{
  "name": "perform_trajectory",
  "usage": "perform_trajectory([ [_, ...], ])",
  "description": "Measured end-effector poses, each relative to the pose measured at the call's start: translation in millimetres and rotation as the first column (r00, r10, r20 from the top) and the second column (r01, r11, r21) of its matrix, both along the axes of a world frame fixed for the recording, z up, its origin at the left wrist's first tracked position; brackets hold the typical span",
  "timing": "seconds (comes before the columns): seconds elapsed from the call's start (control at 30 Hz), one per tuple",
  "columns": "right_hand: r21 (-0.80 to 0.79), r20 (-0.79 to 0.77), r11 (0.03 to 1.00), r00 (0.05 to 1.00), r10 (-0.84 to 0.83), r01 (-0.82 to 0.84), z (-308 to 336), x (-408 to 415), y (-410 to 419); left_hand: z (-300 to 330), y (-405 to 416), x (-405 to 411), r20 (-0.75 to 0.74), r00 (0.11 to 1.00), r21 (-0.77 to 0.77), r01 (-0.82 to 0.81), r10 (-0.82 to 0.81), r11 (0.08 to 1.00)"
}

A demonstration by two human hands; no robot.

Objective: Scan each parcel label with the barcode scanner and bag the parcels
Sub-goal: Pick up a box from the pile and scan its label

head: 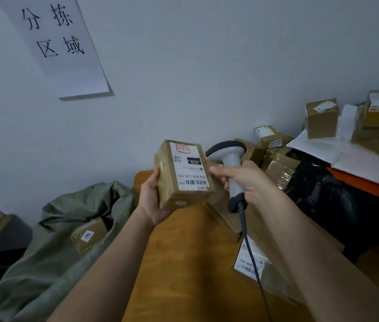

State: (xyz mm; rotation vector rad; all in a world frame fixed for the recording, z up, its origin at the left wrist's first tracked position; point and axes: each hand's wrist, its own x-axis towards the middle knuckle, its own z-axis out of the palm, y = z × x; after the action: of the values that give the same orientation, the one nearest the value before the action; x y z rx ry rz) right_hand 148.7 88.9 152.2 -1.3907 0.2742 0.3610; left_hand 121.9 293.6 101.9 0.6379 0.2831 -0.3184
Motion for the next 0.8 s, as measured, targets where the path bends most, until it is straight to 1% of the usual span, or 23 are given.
perform_trajectory([
  [0.07, -0.035, 0.023, 0.999, 0.999, -0.024, 0.025, 1.6, 0.0, 0.5, -1.8, -4.7, 5.1, -0.011, 1.0, -0.001, 0.002, -0.002, 1.0],
  [0.1, -0.057, 0.033, 0.998, 0.999, -0.036, 0.038, 2.6, -0.4, 0.2, -2.6, -8.4, 7.1, -0.026, 1.0, 0.036, -0.007, 0.008, 0.999],
  [0.13, -0.085, 0.046, 0.995, 0.998, -0.052, 0.055, 3.1, -0.2, -0.6, -1.7, -13.5, 9.8, -0.037, 0.999, 0.112, -0.013, 0.017, 0.994],
  [0.2, -0.155, 0.071, 0.984, 0.994, -0.078, 0.089, 4.2, 0.2, -2.0, 2.8, -21.4, 14.5, -0.054, 0.998, 0.354, -0.002, 0.022, 0.935],
  [0.23, -0.181, 0.077, 0.979, 0.994, -0.083, 0.096, 4.4, 0.8, -2.4, 5.4, -22.6, 15.3, -0.045, 0.999, 0.448, 0.024, -0.004, 0.894],
  [0.27, -0.194, 0.083, 0.976, 0.993, -0.088, 0.102, 4.7, 1.3, -3.0, 8.6, -22.5, 15.1, -0.025, 0.998, 0.504, 0.068, -0.065, 0.861],
  [0.33, -0.203, 0.091, 0.973, 0.992, -0.092, 0.109, 5.9, 1.3, -4.1, 15.1, -18.5, 13.9, 0.024, 0.976, 0.551, 0.168, -0.217, 0.817],
  [0.4, -0.171, 0.095, 0.978, 0.99, -0.101, 0.117, 6.7, -1.1, -5.3, 23.6, -14.2, 11.9, 0.05, 0.959, 0.533, 0.211, -0.28, 0.819],
  [0.43, -0.143, 0.095, 0.981, 0.989, -0.116, 0.129, 7.4, -3.0, -5.5, 27.2, -14.3, 11.4, 0.042, 0.965, 0.511, 0.203, -0.26, 0.835],
  [0.47, -0.114, 0.093, 0.982, 0.986, -0.14, 0.151, 7.1, -4.1, -5.9, 30.8, -16.7, 10.9, 0.028, 0.977, 0.498, 0.168, -0.21, 0.851],
  [0.53, -0.079, 0.088, 0.971, 0.972, -0.219, 0.226, 3.5, -3.3, -5.7, 35.8, -21.9, 8.2, 0.03, 0.997, 0.44, 0.05, -0.07, 0.897],
  [0.6, -0.036, 0.082, 0.955, 0.953, -0.292, 0.296, -0.7, -2.0, -4.4, 38.8, -26.3, 5.5, 0.038, 0.997, 0.28, -0.076, 0.068, 0.957],
  [0.63, 0.005, 0.067, 0.95, 0.947, -0.313, 0.313, -2.1, -2.0, -3.0, 38.8, -27.5, 5.2, 0.04, 0.991, 0.198, -0.13, 0.125, 0.971],
  [0.67, 0.048, 0.047, 0.946, 0.945, -0.323, 0.321, -2.8, -2.6, -1.3, 37.8, -28.1, 5.4, 0.048, 0.985, 0.15, -0.173, 0.168, 0.973],
  [0.73, 0.11, 0.011, 0.945, 0.95, -0.312, 0.309, -1.1, -5.1, 2.8, 37.8, -31.6, 3.5, 0.079, 0.977, 0.116, -0.208, 0.2, 0.971],
  [0.8, 0.161, -0.014, 0.947, 0.96, -0.28, 0.278, 3.0, -8.4, 8.9, 37.8, -37.1, 1.3, 0.119, 0.975, 0.078, -0.198, 0.188, 0.977],
])
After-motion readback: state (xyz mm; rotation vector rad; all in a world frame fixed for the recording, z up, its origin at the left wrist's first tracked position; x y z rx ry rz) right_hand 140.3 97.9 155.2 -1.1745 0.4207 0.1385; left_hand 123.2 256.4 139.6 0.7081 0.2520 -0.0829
